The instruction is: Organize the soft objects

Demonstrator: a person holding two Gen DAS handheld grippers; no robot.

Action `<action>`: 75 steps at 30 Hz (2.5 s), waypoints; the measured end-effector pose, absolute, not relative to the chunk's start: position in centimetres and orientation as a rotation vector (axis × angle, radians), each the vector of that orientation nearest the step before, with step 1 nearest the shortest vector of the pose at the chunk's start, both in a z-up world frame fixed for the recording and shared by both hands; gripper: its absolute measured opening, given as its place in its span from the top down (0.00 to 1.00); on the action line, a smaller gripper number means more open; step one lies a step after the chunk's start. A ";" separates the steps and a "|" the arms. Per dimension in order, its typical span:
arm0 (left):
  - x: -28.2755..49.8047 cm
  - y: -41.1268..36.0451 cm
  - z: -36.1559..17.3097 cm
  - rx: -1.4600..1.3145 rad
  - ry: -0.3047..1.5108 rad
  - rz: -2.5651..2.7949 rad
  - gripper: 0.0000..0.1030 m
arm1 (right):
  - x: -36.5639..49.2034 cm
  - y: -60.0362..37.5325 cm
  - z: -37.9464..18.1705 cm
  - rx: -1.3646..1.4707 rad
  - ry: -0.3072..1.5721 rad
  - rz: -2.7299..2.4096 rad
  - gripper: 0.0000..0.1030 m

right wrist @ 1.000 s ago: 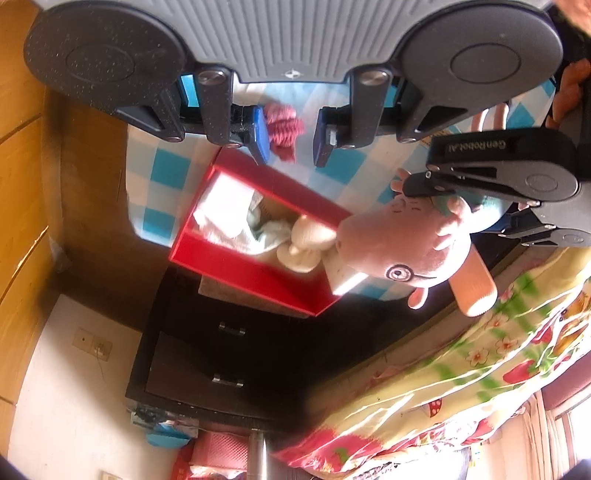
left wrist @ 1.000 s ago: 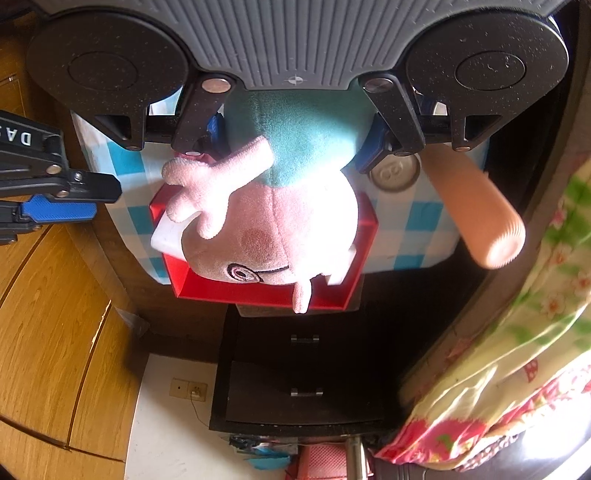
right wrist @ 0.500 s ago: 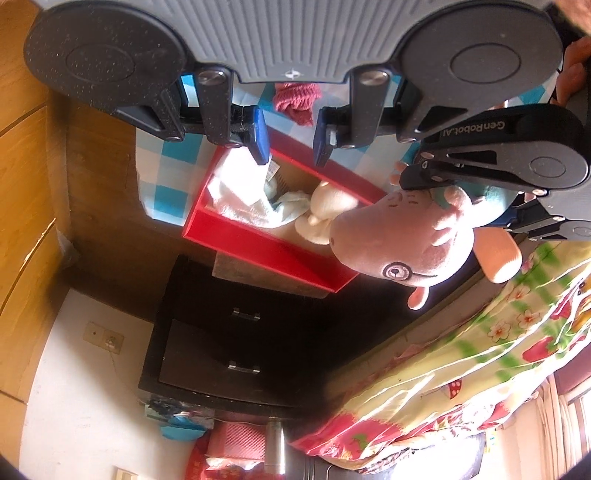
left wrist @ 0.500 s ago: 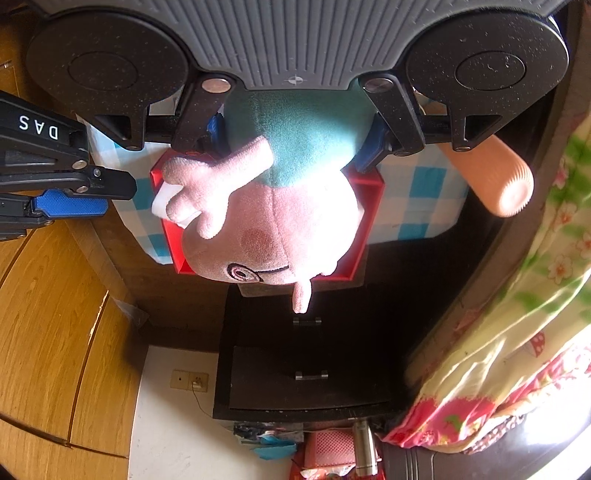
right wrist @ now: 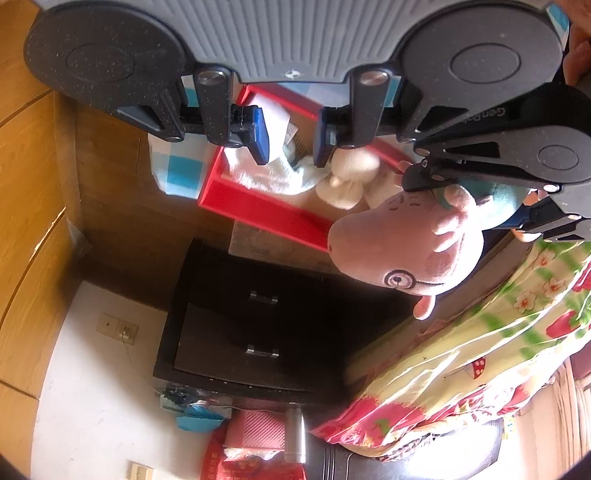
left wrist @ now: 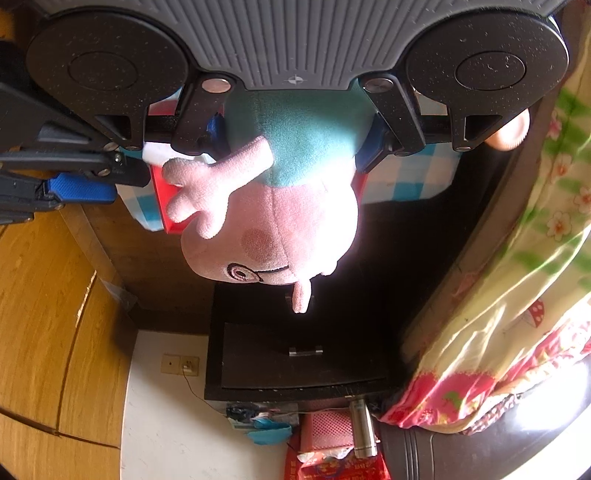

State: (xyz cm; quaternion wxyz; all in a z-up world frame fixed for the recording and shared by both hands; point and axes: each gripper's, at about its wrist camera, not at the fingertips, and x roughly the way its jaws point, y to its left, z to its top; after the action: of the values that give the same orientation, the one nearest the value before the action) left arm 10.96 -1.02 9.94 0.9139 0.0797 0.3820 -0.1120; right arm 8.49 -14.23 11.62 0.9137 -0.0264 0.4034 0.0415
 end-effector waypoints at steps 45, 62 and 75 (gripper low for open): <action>10.2 0.9 6.7 0.092 0.898 -0.297 0.34 | -3.6 -19.1 1.6 0.057 1.172 0.369 1.00; 12.8 -0.2 7.7 0.103 0.870 -0.259 0.34 | 6.2 -16.9 9.5 0.054 0.919 0.230 1.00; 16.0 -1.4 5.8 0.111 0.898 -0.236 0.37 | 12.4 -16.6 8.2 0.068 0.913 0.171 1.00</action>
State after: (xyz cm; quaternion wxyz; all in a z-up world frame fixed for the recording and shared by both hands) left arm 16.04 -1.40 5.82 0.8926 0.0533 0.4330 -0.1139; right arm 12.44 -16.62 8.22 0.8936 0.0326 0.4401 0.0827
